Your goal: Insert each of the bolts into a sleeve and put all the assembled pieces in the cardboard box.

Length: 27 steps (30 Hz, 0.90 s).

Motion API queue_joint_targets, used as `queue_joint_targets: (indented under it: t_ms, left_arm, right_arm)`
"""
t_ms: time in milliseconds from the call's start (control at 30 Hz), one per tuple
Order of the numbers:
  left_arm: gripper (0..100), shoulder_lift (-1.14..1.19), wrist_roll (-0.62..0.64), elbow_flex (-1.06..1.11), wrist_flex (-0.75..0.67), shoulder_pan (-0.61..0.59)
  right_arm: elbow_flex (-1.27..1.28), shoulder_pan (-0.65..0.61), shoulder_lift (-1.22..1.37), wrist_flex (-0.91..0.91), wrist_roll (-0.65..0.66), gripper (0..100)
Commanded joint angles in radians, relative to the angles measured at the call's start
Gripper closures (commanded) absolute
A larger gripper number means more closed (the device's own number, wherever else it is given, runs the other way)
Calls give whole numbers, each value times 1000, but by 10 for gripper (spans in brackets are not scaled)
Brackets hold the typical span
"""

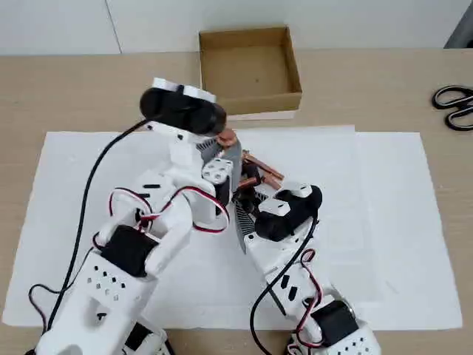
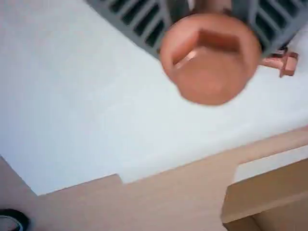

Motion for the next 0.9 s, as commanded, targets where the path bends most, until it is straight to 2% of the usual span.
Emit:
queue_joint_targets:
  t_ms: [0, 200, 867]
  left_arm:
    - [994, -34, -2, -10, -35, 20]
    - [994, -34, 52, -16, -32, 21]
    - [994, -34, 75, -12, 11, 43]
  right_arm:
    - [-6, -5, -10, -19, -6, 995]
    - [21, -7, -10, -19, -6, 995]
    - [21, -33, -10, -24, -6, 995]
